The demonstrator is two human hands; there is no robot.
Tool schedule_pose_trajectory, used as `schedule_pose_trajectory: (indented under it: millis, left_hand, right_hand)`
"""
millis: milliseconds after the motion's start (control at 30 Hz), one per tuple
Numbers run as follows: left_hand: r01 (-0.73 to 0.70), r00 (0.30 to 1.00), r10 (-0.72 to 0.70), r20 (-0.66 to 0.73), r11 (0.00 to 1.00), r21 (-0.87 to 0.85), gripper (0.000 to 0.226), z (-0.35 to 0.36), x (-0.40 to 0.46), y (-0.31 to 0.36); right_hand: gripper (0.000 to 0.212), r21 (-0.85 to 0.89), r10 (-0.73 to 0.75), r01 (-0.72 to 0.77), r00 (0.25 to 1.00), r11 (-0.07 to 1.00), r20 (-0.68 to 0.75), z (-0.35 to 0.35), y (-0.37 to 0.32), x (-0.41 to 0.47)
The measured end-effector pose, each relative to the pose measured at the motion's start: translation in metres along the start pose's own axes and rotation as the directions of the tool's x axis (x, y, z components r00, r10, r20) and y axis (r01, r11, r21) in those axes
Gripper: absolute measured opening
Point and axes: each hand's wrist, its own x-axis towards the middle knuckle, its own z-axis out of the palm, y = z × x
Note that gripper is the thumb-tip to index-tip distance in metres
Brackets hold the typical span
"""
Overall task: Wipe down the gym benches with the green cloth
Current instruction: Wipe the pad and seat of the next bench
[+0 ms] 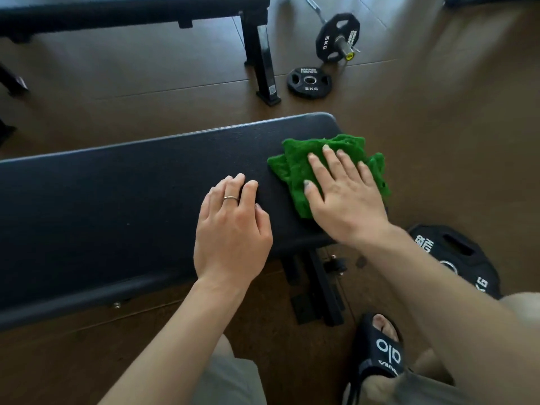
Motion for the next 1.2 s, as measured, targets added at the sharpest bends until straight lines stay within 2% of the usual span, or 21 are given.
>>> schedule_pose_trajectory:
  millis: [133,367,500,633,800,967,1100,1200]
  left_hand:
    - [-0.001,1.000,0.001,-0.004,1.000,0.018,0.043,-0.001,0.001,0.002]
    - [-0.005,1.000,0.005,-0.010,1.000,0.014,0.044,-0.001,0.000,0.003]
    - [-0.014,1.000,0.014,0.000,1.000,-0.007,0.042,-0.002,0.000,-0.001]
    - [-0.007,1.000,0.007,0.004,1.000,0.006,0.042,-0.003,0.000,0.002]
    - [-0.021,1.000,0.020,0.017,0.999,0.040,0.043,-0.003,0.000,0.002]
    - [-0.019,1.000,0.018,0.023,0.999,0.047,0.043,-0.003,-0.001,0.003]
    - [-0.029,0.999,0.027,0.029,0.998,0.051,0.044,-0.002,-0.001,0.002]
    - [-0.004,1.000,0.003,0.021,0.999,0.047,0.044,-0.003,-0.001,0.003]
  right_hand:
    - [0.064,0.016,0.113,-0.113,0.993,0.993,0.042,-0.006,-0.007,0.024]
    - [0.067,0.004,0.156,-0.156,0.988,0.988,-0.007,0.013,-0.032,-0.078]
    - [0.065,0.015,0.202,-0.202,0.979,0.979,0.002,0.008,-0.014,-0.038]
    - [0.063,0.145,0.284,-0.293,0.956,0.945,0.079,-0.012,0.010,0.022]
    - [0.061,0.124,0.307,-0.307,0.952,0.944,0.021,0.000,0.002,-0.018]
    - [0.061,0.266,0.329,-0.309,0.944,0.913,-0.036,0.030,-0.034,-0.080]
    - [0.060,0.295,0.334,-0.306,0.941,0.905,-0.051,0.030,-0.038,-0.066]
    - [0.059,0.226,0.340,-0.332,0.940,0.916,0.001,0.018,-0.023,-0.047]
